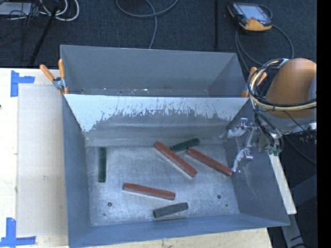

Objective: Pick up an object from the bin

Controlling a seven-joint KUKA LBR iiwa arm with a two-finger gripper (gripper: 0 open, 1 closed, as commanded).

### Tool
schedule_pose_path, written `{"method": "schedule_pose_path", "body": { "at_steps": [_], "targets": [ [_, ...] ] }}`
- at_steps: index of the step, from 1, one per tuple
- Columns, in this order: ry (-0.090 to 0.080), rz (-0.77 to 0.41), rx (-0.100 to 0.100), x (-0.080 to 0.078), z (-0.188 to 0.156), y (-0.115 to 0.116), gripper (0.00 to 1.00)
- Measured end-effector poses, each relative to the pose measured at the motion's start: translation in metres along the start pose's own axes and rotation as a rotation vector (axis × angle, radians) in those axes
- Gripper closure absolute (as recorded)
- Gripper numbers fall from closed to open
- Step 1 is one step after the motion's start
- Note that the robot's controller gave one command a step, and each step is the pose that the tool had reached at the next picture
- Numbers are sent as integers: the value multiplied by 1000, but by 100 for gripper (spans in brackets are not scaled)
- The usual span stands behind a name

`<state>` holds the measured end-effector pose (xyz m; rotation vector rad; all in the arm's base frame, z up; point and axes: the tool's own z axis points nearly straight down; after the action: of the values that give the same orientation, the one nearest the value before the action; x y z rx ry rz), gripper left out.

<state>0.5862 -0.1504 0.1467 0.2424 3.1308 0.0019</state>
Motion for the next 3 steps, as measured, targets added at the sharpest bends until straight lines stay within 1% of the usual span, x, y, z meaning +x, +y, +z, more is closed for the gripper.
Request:
{"method": "schedule_pose_path", "body": {
  "at_steps": [1,2,3],
  "targets": [
    [0,69,-3,-7,78,-6,0],
    [-5,122,0,-4,71,-6,100],
    [-5,122,0,-4,71,-6,100]
  ]
}}
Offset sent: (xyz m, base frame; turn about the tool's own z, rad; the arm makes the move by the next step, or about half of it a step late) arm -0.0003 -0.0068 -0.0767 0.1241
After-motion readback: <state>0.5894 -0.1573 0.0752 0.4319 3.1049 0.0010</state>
